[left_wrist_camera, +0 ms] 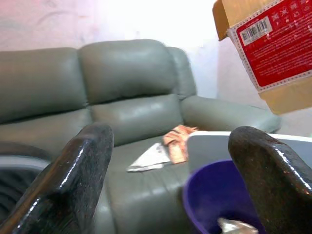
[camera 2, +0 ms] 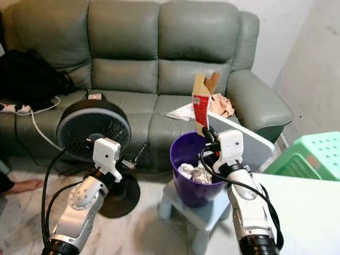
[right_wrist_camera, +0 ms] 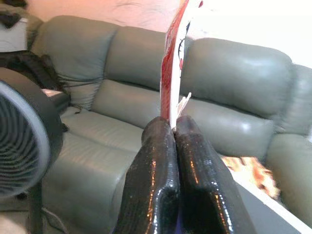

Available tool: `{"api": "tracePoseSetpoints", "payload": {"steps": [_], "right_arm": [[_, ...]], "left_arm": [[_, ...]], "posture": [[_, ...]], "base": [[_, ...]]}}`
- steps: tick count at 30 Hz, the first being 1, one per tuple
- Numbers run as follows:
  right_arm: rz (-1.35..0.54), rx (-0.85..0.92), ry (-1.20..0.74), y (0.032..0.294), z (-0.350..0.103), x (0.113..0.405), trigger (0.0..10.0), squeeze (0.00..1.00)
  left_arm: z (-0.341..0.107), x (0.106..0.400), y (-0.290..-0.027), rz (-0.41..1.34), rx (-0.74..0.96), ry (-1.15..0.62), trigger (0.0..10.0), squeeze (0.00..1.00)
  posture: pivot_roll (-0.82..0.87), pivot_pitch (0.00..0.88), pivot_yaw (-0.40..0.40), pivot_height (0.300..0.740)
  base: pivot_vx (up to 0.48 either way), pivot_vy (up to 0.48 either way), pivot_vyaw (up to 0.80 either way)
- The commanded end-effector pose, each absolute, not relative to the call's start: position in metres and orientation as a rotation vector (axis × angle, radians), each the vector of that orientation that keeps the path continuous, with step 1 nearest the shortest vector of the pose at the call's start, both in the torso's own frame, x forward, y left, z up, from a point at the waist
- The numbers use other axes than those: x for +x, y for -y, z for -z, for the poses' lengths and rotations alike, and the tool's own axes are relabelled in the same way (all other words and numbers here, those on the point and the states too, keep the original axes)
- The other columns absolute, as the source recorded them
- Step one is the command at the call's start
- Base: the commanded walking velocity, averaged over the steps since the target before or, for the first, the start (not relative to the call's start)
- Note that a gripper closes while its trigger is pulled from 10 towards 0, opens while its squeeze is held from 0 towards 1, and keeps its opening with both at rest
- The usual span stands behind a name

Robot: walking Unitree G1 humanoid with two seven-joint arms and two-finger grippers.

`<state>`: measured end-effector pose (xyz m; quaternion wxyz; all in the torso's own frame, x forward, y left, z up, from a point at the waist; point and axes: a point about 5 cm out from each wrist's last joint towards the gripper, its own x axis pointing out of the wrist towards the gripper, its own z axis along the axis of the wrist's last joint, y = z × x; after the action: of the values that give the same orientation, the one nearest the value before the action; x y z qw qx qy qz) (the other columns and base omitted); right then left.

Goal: Picking trash to rubbish bin

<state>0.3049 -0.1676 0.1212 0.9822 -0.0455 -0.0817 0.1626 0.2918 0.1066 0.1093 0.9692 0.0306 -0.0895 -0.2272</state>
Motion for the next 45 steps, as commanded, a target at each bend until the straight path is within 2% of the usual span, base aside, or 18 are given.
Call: {"api": "tracePoseSetpoints", "payload": {"steps": [1,9,15,16,19,28,36,45], "right_arm": [[-0.368,-0.108,0.173,0.161,-0.124,0.309,10.0,0.0],[-0.397,-0.164,0.156,0.166,-0.124,0.319,10.0,0.0],[-0.424,-0.216,0.124,0.168,-0.123,0.331,10.0,0.0],[-0.438,-0.255,0.098,0.168,-0.119,0.336,10.0,0.0],[-0.474,-0.286,0.058,0.169,-0.115,0.342,10.0,0.0],[-0.558,-0.369,-0.063,0.161,-0.094,0.346,10.0,0.0],[-0.497,-0.385,-0.134,0.17,-0.081,0.344,10.0,0.0],[-0.396,-0.391,-0.129,0.188,-0.09,0.352,10.0,0.0]], "left_arm": [[-0.111,0.293,-0.112,0.444,0.072,0.183,10.0,0.0],[-0.11,0.291,-0.11,0.446,0.1,0.175,10.0,0.0],[-0.107,0.282,-0.104,0.462,0.069,0.174,10.0,0.0],[-0.103,0.277,-0.095,0.515,0.024,0.129,10.0,0.0],[-0.108,0.264,-0.08,0.615,-0.034,0.145,10.0,0.0],[-0.128,0.248,-0.061,0.656,-0.08,0.19,10.0,0.0],[-0.136,0.232,-0.054,0.685,-0.102,0.19,10.0,0.0],[-0.13,0.208,-0.049,0.687,-0.156,0.111,10.0,0.0]], "posture": [[0.07,0.024,-0.046,0.715],[0.09,0.033,-0.057,0.715],[0.11,0.039,-0.071,0.715],[0.12,0.039,-0.078,0.715],[0.14,0.042,-0.092,0.715],[0.16,0.073,-0.12,0.715],[0.18,0.116,-0.139,0.715],[0.16,0.187,-0.151,0.715]], "base": [[0.341,0.0,0.0],[0.318,0.0,0.0],[0.0,0.0,0.0],[0.0,0.0,0.0],[0.0,0.0,0.0],[0.0,0.0,0.0],[0.0,0.0,0.0],[0.0,0.0,0.0]]}}
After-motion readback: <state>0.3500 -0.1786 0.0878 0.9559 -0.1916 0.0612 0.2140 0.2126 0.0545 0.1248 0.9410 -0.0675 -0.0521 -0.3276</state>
